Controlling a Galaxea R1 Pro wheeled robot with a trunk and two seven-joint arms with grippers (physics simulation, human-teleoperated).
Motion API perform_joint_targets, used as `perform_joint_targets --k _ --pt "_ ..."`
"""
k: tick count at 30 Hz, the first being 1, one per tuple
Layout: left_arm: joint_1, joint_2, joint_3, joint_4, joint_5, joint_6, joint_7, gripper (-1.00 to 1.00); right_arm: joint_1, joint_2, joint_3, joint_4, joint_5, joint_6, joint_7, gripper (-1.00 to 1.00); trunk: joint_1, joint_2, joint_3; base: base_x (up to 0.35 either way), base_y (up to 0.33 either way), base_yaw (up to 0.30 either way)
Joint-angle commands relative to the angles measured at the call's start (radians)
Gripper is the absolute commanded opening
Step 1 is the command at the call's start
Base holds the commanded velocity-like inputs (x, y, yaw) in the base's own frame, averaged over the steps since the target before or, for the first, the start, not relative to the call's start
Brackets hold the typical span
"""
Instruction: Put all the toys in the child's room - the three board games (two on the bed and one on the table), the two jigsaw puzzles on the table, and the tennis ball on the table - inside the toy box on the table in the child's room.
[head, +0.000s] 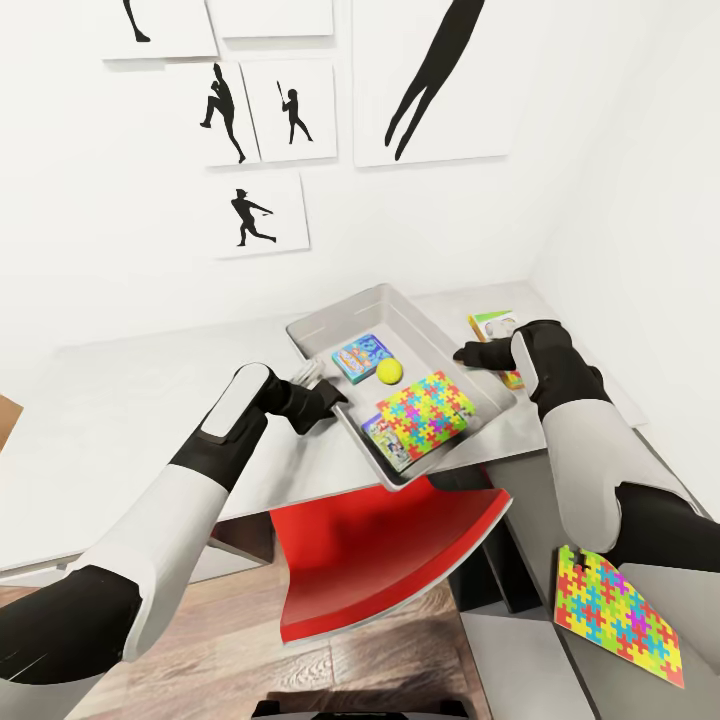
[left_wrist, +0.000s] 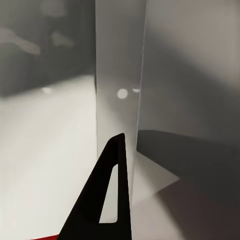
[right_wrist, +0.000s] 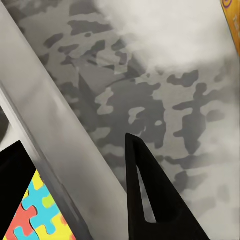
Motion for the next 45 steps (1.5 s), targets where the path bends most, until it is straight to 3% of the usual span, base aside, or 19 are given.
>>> perform_joint_targets --k 1,19,33,45 --pt "-0.001 -0.004 0.000 -0.002 0.039 -0.018 -0.008 -1.00 0.000 0.010 -0.003 -0.001 -0.038 0.009 0.011 -1.00 0.001 -0.002 -0.002 0.000 0.000 0.000" --pt "0.000 -0.002 0.001 -0.005 0.038 -0.018 -0.027 -1.00 0.001 0.010 -0.003 -0.006 -0.038 0.008 0.011 -1.00 0.001 -0.002 -0.002 -0.092 0.045 0.054" --pt "0.000 0.000 0.001 -0.005 0.038 -0.018 -0.028 -1.00 0.005 0.010 -0.003 -0.006 -0.038 0.007 0.011 -1.00 0.001 -0.002 -0.002 -0.234 0.214 0.104" --pt "0.000 0.000 0.001 -0.005 0.038 -0.018 -0.034 -1.00 0.026 0.010 -0.003 -0.029 -0.038 0.007 0.011 -1.00 0.001 -0.002 -0.002 -0.076 0.310 -0.002"
